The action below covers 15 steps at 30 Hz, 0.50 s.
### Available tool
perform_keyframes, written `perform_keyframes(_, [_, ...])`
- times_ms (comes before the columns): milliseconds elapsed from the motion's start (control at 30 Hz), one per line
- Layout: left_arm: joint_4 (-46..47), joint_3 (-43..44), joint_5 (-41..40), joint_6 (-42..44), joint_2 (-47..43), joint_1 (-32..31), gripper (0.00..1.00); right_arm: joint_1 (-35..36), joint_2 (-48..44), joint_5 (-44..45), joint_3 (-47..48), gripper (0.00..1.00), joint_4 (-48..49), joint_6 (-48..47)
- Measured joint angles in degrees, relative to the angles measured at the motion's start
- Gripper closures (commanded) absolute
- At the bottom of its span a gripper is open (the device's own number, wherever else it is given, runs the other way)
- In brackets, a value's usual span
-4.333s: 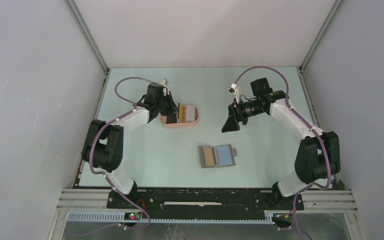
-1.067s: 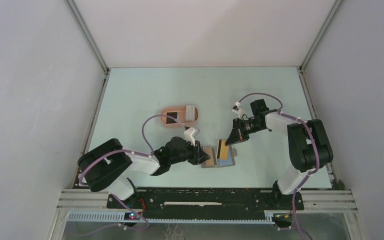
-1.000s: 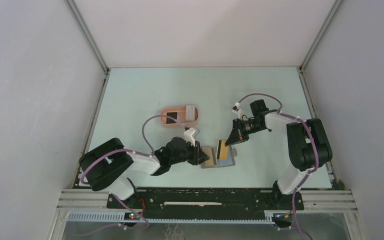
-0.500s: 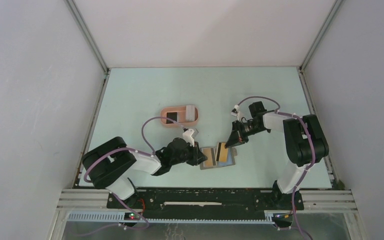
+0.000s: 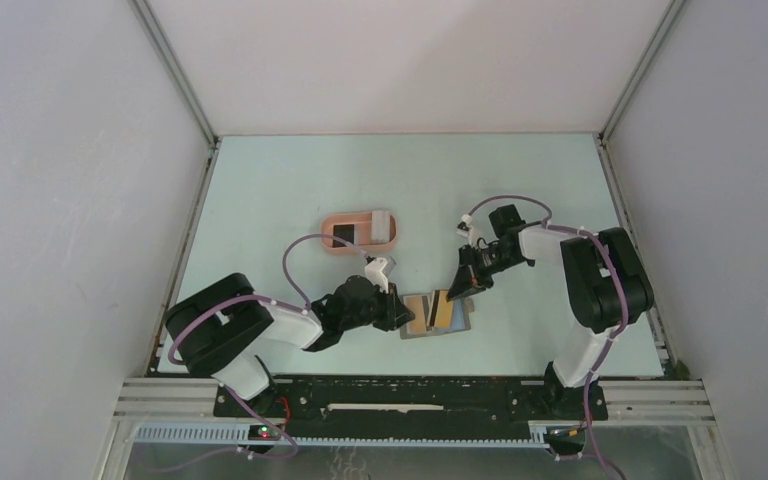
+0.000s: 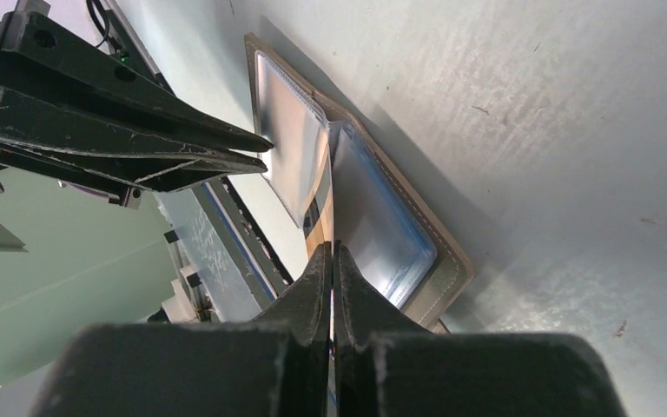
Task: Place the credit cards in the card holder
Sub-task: Insert the credit card into the card holder.
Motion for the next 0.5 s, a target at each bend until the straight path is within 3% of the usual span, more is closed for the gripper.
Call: perform_keyframes(500, [0.0, 0.0, -0.2, -0.7, 0.0, -0.1, 0.82, 2.8, 0.9, 1.6, 0.3, 1.00, -0.9, 0.4])
